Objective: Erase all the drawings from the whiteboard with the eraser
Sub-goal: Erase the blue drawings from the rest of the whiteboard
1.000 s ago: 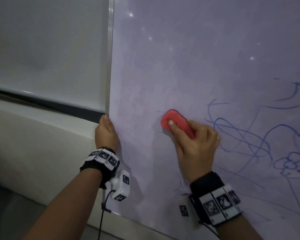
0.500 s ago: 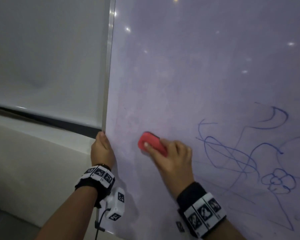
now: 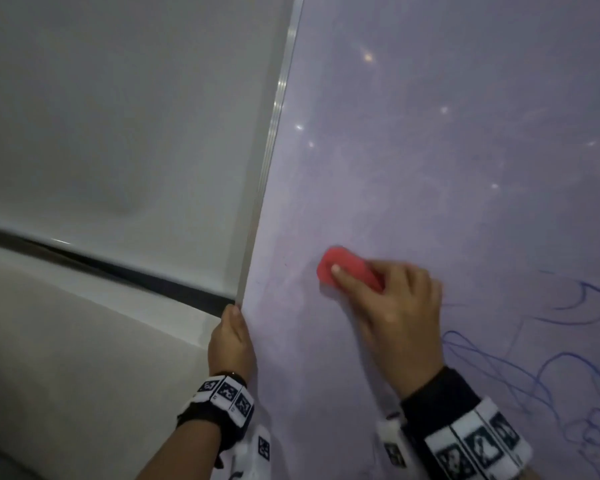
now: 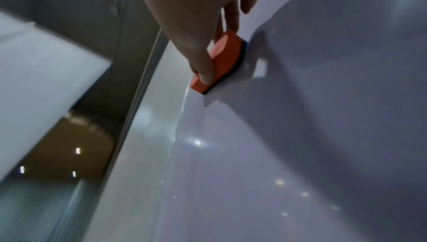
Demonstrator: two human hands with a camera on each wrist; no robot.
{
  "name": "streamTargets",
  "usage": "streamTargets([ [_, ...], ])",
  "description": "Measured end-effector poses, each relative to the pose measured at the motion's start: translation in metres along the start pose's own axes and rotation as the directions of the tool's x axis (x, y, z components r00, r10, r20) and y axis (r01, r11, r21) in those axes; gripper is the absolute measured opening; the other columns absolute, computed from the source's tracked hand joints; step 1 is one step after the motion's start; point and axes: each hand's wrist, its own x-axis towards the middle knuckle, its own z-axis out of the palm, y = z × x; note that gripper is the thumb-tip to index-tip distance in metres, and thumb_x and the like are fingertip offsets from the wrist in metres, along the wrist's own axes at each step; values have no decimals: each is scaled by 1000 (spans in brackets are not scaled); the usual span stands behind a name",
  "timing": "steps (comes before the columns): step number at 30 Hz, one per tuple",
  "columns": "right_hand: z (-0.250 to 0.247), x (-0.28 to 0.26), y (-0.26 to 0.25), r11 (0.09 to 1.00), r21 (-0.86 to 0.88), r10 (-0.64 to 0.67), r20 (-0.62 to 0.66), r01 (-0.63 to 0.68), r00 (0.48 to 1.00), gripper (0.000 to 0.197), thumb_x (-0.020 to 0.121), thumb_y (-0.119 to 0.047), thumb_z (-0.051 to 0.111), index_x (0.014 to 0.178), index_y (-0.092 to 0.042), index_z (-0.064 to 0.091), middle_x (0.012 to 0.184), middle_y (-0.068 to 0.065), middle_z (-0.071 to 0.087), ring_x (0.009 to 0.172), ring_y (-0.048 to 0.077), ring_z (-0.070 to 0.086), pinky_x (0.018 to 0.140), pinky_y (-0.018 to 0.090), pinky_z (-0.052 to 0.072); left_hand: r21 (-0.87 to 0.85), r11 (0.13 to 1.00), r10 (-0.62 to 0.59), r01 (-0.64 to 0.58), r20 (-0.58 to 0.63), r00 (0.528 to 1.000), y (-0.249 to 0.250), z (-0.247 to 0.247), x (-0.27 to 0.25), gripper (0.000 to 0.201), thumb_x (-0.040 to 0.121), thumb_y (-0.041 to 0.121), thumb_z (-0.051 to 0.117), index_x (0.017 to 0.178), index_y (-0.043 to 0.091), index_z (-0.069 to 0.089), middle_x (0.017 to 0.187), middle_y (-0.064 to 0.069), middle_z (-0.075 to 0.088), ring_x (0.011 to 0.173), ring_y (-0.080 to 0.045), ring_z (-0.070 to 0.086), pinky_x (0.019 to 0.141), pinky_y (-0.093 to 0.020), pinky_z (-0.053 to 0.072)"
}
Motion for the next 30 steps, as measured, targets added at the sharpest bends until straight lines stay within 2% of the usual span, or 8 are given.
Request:
streamTargets([
  [3, 18, 52, -13, 989, 35, 145, -57, -143, 988, 34, 77, -22, 71, 110, -29, 68, 90, 10, 59, 82, 24, 36, 66, 35, 26, -1, 1000, -11, 11, 14, 1000, -2, 1, 0, 36, 101, 30, 23, 79, 10, 43, 66, -3, 48, 67, -24, 47, 64, -29, 32],
  [8, 45, -6, -57, 980, 52, -201, 265, 195, 943, 46, 71, -22, 77, 114, -31, 63, 90, 3, 59, 81, 23, 42, 69, 34, 27, -48, 996, -75, 80, 83, 994, -1, -3, 4, 43, 93, 46, 21, 71, 15, 42, 65, -1, 52, 65, -27, 51, 60, -31, 37],
  [13, 23, 33, -22, 997, 26, 71, 0, -71, 998, 30, 80, -26, 67, 109, -31, 68, 87, 6, 59, 80, 23, 38, 66, 33, 24, -11, 1000, 0, 0, 32, 999, -4, -1, 3, 37, 98, 38, 19, 66, 25, 33, 60, 4, 46, 62, -26, 49, 60, -30, 34],
  [15, 29, 35, -29, 989, 60, 131, 32, -133, 991, 36, 77, -25, 72, 112, -30, 66, 86, 7, 56, 80, 22, 37, 67, 34, 26, -5, 1000, 8, -8, 35, 999, -3, 0, 3, 39, 95, 42, 17, 67, 21, 35, 60, 0, 46, 63, -26, 48, 60, -30, 34],
  [20, 32, -41, -41, 995, 37, -104, 276, 98, 955, 45, 66, -25, 79, 105, -34, 58, 80, 1, 57, 77, 22, 40, 66, 33, 27, -2, 1000, 4, -4, 67, 998, -5, -4, 4, 56, 71, 63, 8, 72, 16, 40, 77, -25, 59, 75, -38, 57, 65, -34, 35],
  [23, -27, -56, 31, 999, -35, -5, 151, 10, 988, 24, 74, -27, 60, 97, -29, 68, 77, 7, 62, 75, 25, 43, 65, 35, 32, 22, 1000, -9, 6, 136, 991, -1, -9, 6, 58, 79, 51, 16, 82, 6, 52, 94, -33, 61, 90, -45, 58, 70, -38, 36],
  [26, -105, -31, 114, 973, -146, 177, -16, -178, 984, 28, 81, -28, 53, 96, -13, 71, 85, 20, 61, 79, 29, 44, 66, 39, 40, 57, 997, -59, 51, 161, 985, 17, -19, 6, 69, 86, 49, 27, 109, -9, 58, 111, -38, 57, 105, -48, 54, 86, -43, 39],
  [30, -146, 25, 178, 872, -149, 421, -257, -466, 870, 28, 81, -24, 57, 95, -1, 68, 96, 25, 56, 89, 31, 41, 73, 41, 42, 103, 991, 86, -91, 53, 995, 84, -22, 24, 61, 84, 45, 16, 93, -6, 49, 93, -42, 56, 87, -54, 54, 72, -47, 38],
])
